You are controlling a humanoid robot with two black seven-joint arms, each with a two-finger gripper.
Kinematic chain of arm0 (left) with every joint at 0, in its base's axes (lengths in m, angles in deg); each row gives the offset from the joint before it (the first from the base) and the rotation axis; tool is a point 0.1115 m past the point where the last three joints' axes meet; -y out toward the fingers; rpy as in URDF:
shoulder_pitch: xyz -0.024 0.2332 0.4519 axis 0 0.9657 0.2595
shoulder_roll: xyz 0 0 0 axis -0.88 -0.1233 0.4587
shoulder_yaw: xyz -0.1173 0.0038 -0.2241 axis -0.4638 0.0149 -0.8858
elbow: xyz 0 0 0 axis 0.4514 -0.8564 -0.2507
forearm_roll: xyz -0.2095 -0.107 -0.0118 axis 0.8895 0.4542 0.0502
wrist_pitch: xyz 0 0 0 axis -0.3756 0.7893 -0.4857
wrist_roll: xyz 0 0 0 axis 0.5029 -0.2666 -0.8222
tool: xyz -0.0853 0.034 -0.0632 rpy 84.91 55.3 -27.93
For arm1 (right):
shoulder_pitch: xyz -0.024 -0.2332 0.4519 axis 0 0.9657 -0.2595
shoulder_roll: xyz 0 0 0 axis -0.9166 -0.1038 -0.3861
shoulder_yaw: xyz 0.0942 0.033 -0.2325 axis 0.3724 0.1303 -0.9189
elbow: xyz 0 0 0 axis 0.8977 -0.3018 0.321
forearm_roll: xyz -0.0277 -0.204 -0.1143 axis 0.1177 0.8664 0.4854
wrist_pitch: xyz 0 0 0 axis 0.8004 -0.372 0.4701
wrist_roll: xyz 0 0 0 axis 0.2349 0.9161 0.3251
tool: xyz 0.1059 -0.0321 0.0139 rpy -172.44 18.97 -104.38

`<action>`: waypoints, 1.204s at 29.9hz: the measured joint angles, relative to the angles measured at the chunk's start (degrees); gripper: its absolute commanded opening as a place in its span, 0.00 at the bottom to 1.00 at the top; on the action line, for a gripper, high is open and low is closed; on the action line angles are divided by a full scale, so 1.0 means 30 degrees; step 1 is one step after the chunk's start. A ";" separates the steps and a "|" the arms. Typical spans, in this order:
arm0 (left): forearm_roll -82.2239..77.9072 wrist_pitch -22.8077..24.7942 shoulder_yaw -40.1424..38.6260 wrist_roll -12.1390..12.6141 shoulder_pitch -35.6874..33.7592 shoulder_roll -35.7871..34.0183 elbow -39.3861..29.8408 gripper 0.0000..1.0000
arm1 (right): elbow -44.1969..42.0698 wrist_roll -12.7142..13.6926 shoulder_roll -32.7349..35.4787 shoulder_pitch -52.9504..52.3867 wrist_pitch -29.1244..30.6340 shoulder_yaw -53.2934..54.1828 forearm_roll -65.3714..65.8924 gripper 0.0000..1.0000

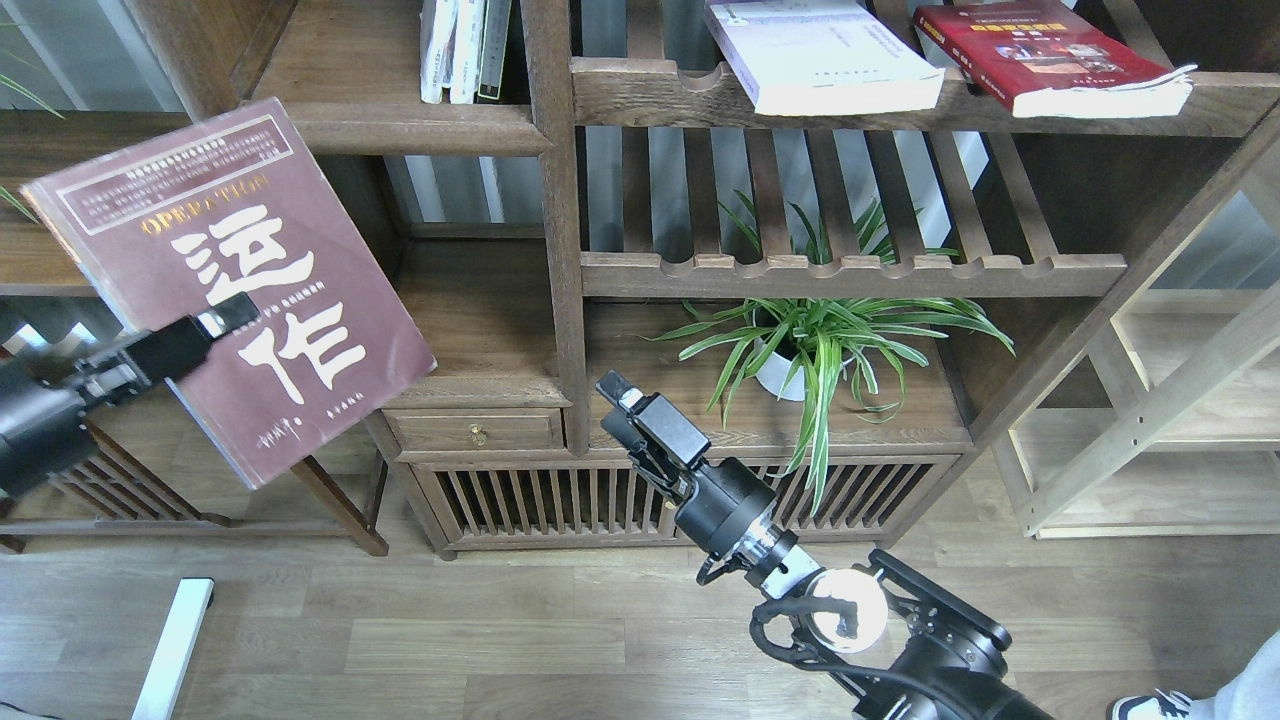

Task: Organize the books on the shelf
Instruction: 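Lift the maroon book with the left gripper up toward the upper shelf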

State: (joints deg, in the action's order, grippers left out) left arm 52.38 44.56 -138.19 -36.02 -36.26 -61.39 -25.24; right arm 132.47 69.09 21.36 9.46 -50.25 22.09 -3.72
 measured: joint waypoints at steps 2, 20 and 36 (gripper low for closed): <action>-0.0547 0.0000 -0.0687 0.0018 -0.0025 -0.0003 0.0000 0.02 | -0.0053 0.0000 0.0000 -0.0151 0.0000 -0.0005 0.0008 0.98; -0.4356 0.0001 -0.4275 0.0040 -0.2031 0.0245 0.0333 0.01 | -0.0310 0.0015 0.0000 -0.0979 0.0000 -0.0325 0.0139 0.98; -0.7773 0.0001 -0.3860 -0.0039 -0.6466 0.3204 0.1330 0.01 | -0.0279 0.0008 0.0000 -0.0953 0.0000 -0.0440 0.0266 0.98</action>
State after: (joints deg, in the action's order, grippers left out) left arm 29.06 44.56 -149.77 -36.13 -55.66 -51.78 -21.25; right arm 131.63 69.12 21.36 6.61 -50.25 20.76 -2.92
